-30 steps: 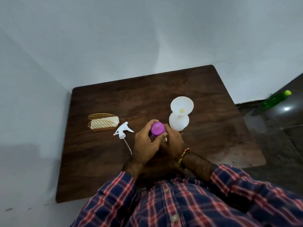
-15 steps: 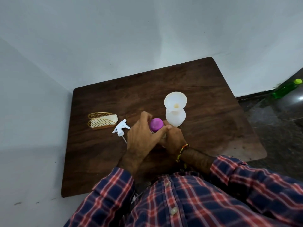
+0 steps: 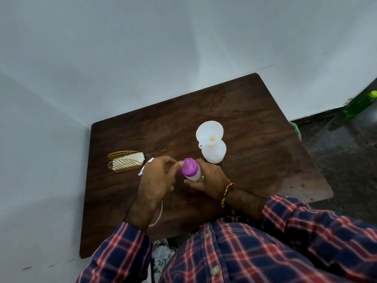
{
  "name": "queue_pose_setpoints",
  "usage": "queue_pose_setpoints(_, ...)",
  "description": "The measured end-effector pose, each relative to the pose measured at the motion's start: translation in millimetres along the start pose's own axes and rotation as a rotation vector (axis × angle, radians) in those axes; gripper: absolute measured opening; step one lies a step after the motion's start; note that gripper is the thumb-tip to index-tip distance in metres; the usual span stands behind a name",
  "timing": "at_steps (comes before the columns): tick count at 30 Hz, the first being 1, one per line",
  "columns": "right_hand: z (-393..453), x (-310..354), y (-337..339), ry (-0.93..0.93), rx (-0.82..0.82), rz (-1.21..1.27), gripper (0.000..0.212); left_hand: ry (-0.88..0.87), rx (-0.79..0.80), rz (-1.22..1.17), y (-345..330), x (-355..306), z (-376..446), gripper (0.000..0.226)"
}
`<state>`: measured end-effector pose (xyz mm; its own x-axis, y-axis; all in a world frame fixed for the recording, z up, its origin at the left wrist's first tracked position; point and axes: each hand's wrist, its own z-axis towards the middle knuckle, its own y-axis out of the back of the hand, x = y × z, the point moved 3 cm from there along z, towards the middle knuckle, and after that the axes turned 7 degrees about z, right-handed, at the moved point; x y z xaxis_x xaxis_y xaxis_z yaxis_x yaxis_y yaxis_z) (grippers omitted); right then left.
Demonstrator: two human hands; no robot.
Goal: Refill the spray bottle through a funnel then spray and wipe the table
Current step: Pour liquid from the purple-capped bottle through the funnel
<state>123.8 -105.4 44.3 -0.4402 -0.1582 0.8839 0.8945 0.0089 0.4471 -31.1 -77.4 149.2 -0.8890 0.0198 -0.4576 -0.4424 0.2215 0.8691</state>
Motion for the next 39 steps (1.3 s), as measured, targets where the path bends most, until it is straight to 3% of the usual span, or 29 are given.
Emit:
queue_pose_setpoints(3, 2, -1, 0, 0.010, 0.021, 0.010, 0.058, -0.318, 0.074, -0.022, -4, -7, -3, 0.071)
queue_pose_setpoints(4, 2, -1, -1, 0.018, 0.034, 0.008, 0.059, -0.407, 0.118, -0.002, -8, -9, -6, 0.071)
queue_pose_setpoints(8, 1, -3, -6, 0.001, 0.084, -0.006, 0.057, -0.217, -0.063, 0.160, 4, -12, -3, 0.053)
queue_pose_setpoints(12, 4, -2, -2, -0.006, 0.083, 0.020, 0.060, -0.462, 0.136, 0.139, -7, -10, 0, 0.067)
queue_pose_setpoints(16, 2, 4, -1, -0.008, 0.116, 0.016, 0.062, -0.303, 0.046, 0.081, -14, -3, 5, 0.066)
queue_pose_setpoints(19, 4, 4, 3, 0.003, 0.125, 0.025, 0.060, -0.428, 0.170, 0.019, -21, 5, 7, 0.083)
queue_pose_setpoints(21, 5, 3, 4, -0.005, 0.133, 0.069, 0.062, -0.518, 0.168, 0.042, -25, 8, 6, 0.074)
queue_pose_setpoints(23, 5, 4, 2, -0.025, 0.150, 0.070, 0.060, -0.417, 0.094, 0.056, -25, 6, 5, 0.062)
queue_pose_setpoints(26, 5, 3, 2, -0.039, 0.158, 0.055, 0.059, -0.238, 0.049, 0.051, -24, 1, 6, 0.076)
queue_pose_setpoints(28, 6, 1, 4, -0.023, 0.141, 0.068, 0.060, -0.338, 0.098, 0.032, -27, 1, 8, 0.091)
queue_pose_setpoints(30, 5, -2, 5, -0.034, 0.127, 0.093, 0.059, -0.523, 0.140, 0.061, -27, 1, 5, 0.083)
queue_pose_setpoints(32, 4, -4, 3, -0.067, 0.134, 0.102, 0.058, -0.499, 0.058, 0.059, -23, 0, 4, 0.062)
queue_pose_setpoints(34, 4, -2, 1, -0.072, 0.147, 0.081, 0.058, -0.360, 0.029, 0.109, -17, -3, 8, 0.069)
queue_pose_setpoints(36, 5, -1, 2, -0.065, 0.151, 0.099, 0.056, -0.297, 0.112, 0.143, -16, 2, 14, 0.090)
queue_pose_setpoints(39, 6, 0, 6, -0.074, 0.148, 0.128, 0.054, -0.511, 0.326, 0.192, -14, 1, 15, 0.105)
